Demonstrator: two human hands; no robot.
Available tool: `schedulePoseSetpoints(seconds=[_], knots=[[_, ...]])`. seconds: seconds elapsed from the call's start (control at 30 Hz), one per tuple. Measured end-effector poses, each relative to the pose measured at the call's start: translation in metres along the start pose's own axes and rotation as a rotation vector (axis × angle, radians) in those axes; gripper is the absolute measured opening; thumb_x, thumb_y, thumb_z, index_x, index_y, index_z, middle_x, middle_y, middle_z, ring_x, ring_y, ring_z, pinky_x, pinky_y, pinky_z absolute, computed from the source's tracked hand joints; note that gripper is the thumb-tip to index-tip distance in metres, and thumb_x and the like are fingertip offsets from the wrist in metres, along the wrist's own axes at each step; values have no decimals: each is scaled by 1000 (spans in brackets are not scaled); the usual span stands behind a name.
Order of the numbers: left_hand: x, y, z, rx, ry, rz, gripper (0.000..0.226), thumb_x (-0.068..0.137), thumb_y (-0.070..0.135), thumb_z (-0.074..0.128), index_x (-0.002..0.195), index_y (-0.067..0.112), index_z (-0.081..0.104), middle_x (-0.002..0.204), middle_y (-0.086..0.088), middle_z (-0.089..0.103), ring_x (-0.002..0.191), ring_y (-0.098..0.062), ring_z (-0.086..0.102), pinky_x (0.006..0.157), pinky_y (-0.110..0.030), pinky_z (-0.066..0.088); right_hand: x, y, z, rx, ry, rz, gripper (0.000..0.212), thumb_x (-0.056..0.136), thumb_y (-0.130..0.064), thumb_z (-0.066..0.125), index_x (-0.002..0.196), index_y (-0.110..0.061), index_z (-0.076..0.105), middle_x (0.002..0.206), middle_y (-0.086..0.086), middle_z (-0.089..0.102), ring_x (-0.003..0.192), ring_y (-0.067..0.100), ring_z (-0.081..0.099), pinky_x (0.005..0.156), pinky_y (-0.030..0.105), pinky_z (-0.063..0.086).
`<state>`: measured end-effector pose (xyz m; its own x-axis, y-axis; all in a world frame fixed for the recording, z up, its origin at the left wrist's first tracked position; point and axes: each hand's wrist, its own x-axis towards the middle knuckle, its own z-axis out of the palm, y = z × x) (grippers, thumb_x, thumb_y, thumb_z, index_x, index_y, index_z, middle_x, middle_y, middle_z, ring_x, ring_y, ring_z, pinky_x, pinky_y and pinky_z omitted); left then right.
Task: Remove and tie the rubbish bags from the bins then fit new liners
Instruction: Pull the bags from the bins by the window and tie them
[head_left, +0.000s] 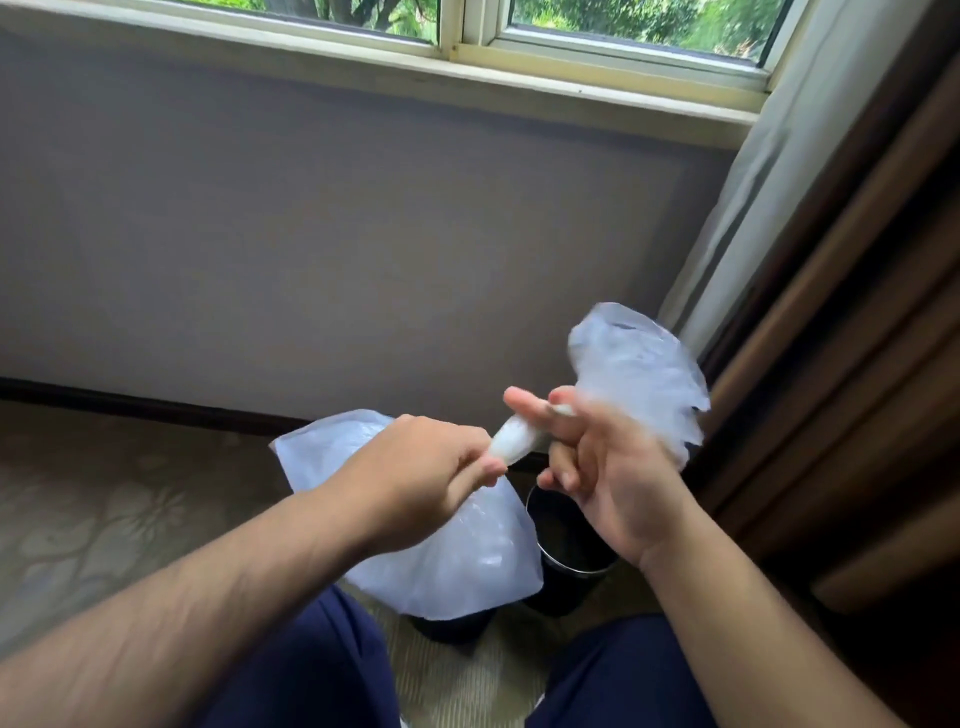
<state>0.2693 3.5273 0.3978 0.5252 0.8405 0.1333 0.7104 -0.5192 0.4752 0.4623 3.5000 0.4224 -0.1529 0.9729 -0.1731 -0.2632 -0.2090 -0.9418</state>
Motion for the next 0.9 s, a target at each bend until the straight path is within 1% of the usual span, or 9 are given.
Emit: schedulePoseSetpoints(seconds=[0.1, 0.17, 0.27, 0.33, 0.47, 0.6, 0.73, 0.8, 0.9], knots=[[-1, 0, -3, 95, 89, 103, 36, 93, 50, 55, 67, 30, 40, 58, 9, 47, 58, -15, 47, 55, -24, 29, -1, 3, -4, -723, -22, -99, 21, 81, -13, 57, 95, -13, 71, 89, 20, 67, 69, 22, 52, 73, 42, 52], [-1, -3, -7, 106, 131, 91, 41, 91, 47, 61, 63, 36, 33, 55, 12, 42, 57, -15, 44, 55, -20, 26, 1, 8, -9, -1027, -43, -247, 11, 88, -8, 60, 92, -18, 64, 85, -4, 64, 79, 11, 57, 74, 24, 51], [-1, -7, -8, 24, 163, 27, 32, 88, 55, 56, 67, 31, 48, 57, 7, 52, 58, -17, 50, 56, -34, 38, 4, 13, -13, -1295, 18, -335, 57, 88, -27, 70, 137, -28, 42, 84, -18, 57, 76, 4, 56, 66, 17, 41], [-1, -9, -10, -107, 176, -25, 27, 87, 56, 57, 81, 30, 58, 65, 5, 61, 61, -13, 56, 58, -32, 46, 7, 18, -19, -1505, 163, -477, 73, 86, -29, 71, 146, -33, 30, 74, -16, 55, 69, 9, 57, 59, 21, 36], [-3, -12, -9, -287, 191, -70, 11, 92, 45, 63, 88, 34, 64, 68, 0, 63, 62, -16, 54, 59, -26, 43, 12, 27, -22, -1627, 355, -885, 33, 79, -25, 56, 112, -26, 65, 57, -6, 62, 47, 19, 59, 45, 22, 31], [-4, -18, -7, -303, 205, -140, 15, 94, 43, 61, 84, 35, 69, 65, 3, 62, 62, -13, 53, 64, -33, 48, 12, 26, -33, -1752, 410, -1036, 21, 81, -19, 56, 91, -19, 74, 68, -3, 64, 67, 28, 58, 57, 35, 46], [-3, -22, -10, -280, 209, -184, 17, 94, 40, 61, 81, 33, 70, 67, 7, 65, 65, -11, 56, 65, -30, 46, 12, 16, -41, -1857, 319, -915, 19, 74, -20, 55, 82, -19, 73, 99, 0, 70, 111, 30, 56, 99, 45, 36], [-2, -24, -11, -272, 230, -199, 18, 94, 39, 60, 81, 32, 70, 67, 4, 65, 66, -13, 57, 65, -32, 47, 13, 12, -39, -1812, 190, -762, 24, 71, -18, 49, 84, -18, 70, 84, -3, 67, 98, 26, 63, 111, 50, 34], [-2, -28, -13, -255, 269, -225, 18, 95, 40, 59, 81, 33, 69, 67, 2, 65, 66, -12, 57, 65, -32, 47, 8, 2, -31, -1479, 84, -419, 30, 80, -13, 46, 102, -23, 62, 71, -4, 62, 76, 22, 58, 91, 42, 49]])
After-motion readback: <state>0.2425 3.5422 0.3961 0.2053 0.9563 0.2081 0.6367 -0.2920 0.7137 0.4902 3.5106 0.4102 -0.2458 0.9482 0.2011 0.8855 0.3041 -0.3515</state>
